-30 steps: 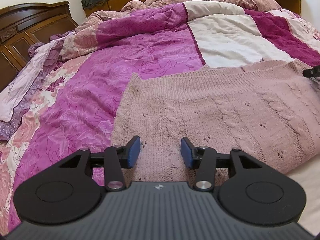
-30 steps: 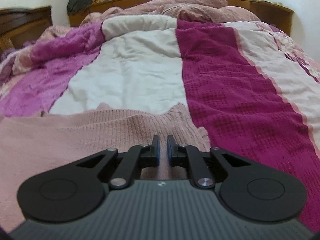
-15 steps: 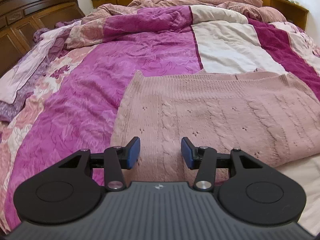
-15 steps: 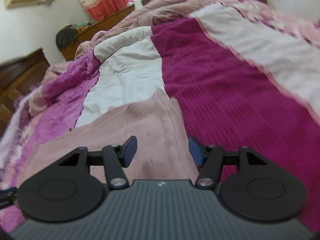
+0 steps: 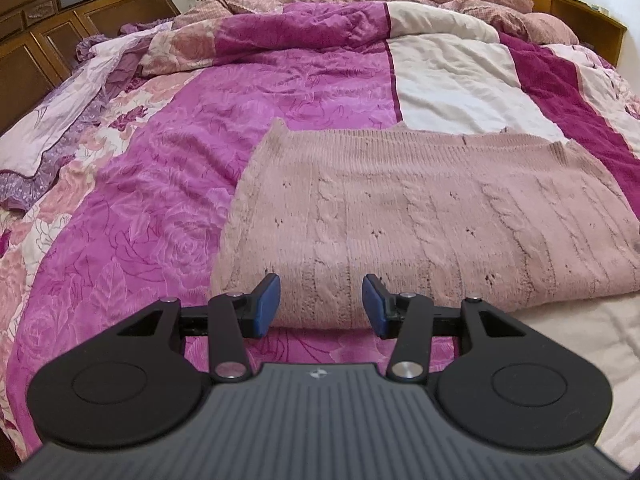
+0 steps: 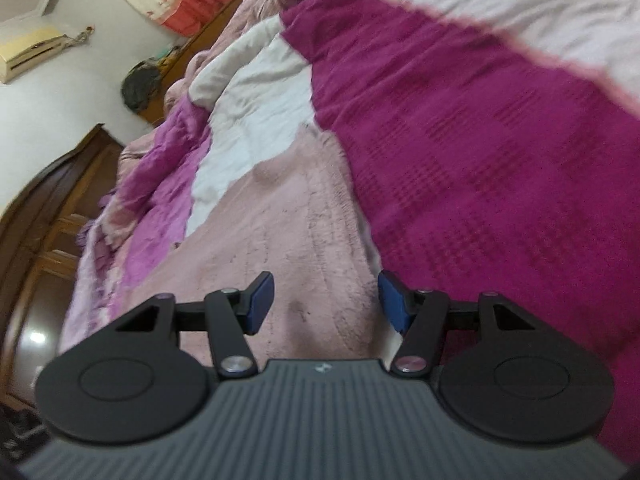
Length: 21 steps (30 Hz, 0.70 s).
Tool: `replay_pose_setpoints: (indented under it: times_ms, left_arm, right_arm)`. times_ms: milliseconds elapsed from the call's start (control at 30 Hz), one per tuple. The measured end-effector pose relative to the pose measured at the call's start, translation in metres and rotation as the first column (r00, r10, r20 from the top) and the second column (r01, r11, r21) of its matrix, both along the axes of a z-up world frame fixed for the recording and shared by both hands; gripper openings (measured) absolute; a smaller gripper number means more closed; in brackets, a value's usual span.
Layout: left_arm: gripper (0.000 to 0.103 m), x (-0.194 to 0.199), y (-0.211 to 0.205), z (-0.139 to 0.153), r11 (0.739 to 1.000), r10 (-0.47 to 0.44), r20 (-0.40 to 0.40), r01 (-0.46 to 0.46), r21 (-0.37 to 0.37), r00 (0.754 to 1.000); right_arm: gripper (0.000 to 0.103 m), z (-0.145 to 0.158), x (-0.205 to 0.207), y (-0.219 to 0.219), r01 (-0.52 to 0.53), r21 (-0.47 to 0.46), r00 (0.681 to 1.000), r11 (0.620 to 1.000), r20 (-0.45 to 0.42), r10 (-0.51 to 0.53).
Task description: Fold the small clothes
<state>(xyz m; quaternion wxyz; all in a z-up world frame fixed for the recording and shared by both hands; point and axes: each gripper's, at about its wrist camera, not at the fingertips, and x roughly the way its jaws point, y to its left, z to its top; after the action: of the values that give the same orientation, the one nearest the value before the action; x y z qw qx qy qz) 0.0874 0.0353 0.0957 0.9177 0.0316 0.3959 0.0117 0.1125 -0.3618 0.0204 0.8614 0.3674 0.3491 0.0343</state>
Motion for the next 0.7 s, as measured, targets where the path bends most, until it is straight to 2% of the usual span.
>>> replay_pose_setpoints:
  times_ms: [167,300,400,533,600,700]
  left_arm:
    - [0.054,0.000,-0.002,-0.002,1.000,0.002,-0.019,-0.002,0.000,1.000]
    - [0.054,0.001,-0.003,-0.003,1.000,0.003,-0.024,-0.003,0.003,1.000]
    - [0.054,0.002,-0.003,-0.005,1.000,0.016,-0.036,-0.015,0.008,0.999]
    - [0.054,0.003,-0.003,-0.008,1.000,0.022,-0.040,-0.022,0.005,0.999]
    - [0.054,0.003,-0.002,-0.009,1.000,0.024,-0.046,-0.024,0.003,0.999]
    - [0.054,0.003,0.000,-0.011,0.999,0.035,-0.048,-0.035,-0.003,0.998]
  right_arm:
    - [0.057,-0.014,0.017,-0.001,-0.030,0.015,0.999,0.999,0.027,0.030]
    - [0.060,-0.013,0.018,0.005,-0.066,-0.001,0.995,0.998,0.070,0.066]
    - [0.059,-0.017,0.017,0.008,-0.097,0.043,0.989,0.994,0.119,0.091]
    - [0.059,-0.021,0.019,0.008,-0.095,0.050,0.987,0.994,0.136,0.087]
    - [0.055,-0.022,0.020,0.009,-0.084,0.048,0.988,0.995,0.131,0.077]
    - [0.043,-0.025,0.021,0.012,-0.065,0.005,0.991,0.998,0.120,0.064]
